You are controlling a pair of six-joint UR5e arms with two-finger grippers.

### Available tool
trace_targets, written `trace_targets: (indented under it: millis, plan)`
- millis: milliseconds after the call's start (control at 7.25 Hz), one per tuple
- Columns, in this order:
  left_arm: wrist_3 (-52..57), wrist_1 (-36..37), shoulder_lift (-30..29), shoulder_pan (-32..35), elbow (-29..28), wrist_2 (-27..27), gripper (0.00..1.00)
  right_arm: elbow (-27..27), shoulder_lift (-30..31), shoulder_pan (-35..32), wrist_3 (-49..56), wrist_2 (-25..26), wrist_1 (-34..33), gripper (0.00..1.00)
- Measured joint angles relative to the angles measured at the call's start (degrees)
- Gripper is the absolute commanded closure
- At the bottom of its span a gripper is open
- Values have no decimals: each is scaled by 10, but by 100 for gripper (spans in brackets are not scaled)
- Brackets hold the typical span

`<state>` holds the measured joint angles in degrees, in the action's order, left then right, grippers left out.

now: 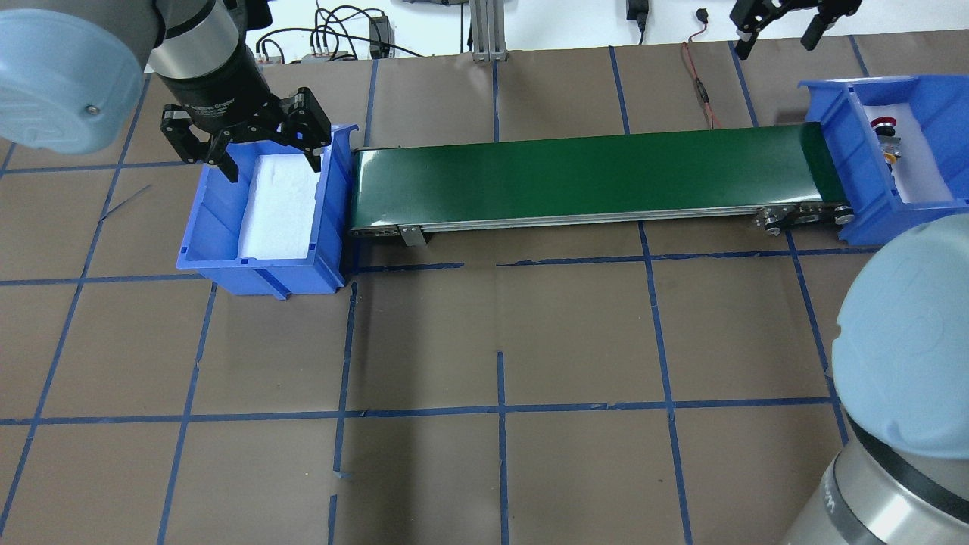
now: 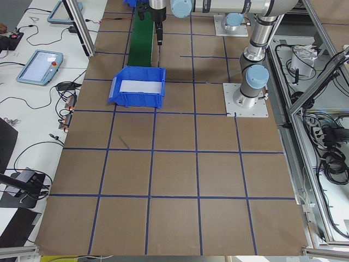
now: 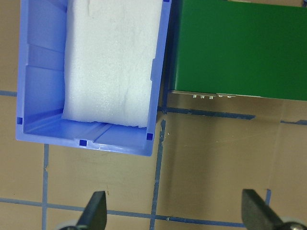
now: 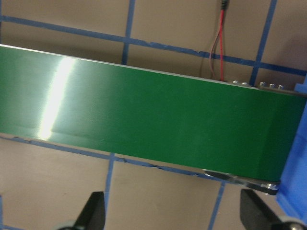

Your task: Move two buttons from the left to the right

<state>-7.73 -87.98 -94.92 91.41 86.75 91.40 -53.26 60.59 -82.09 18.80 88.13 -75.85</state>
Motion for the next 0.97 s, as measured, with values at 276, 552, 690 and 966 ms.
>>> trace_targets:
  millis: [276,552,690,966]
  plan:
    - [0,0,0,0,0,0,0,-63,67,-51,-43,12,10,0]
    - [0,0,0,0,0,0,0,-228,177,-65,-53,14,-29,0]
    - [0,0,0,0,0,0,0,-302,226,-70,-57,12,-76,0]
    - [0,0,0,0,0,0,0,-354,276,-92,-105,10,-135,0]
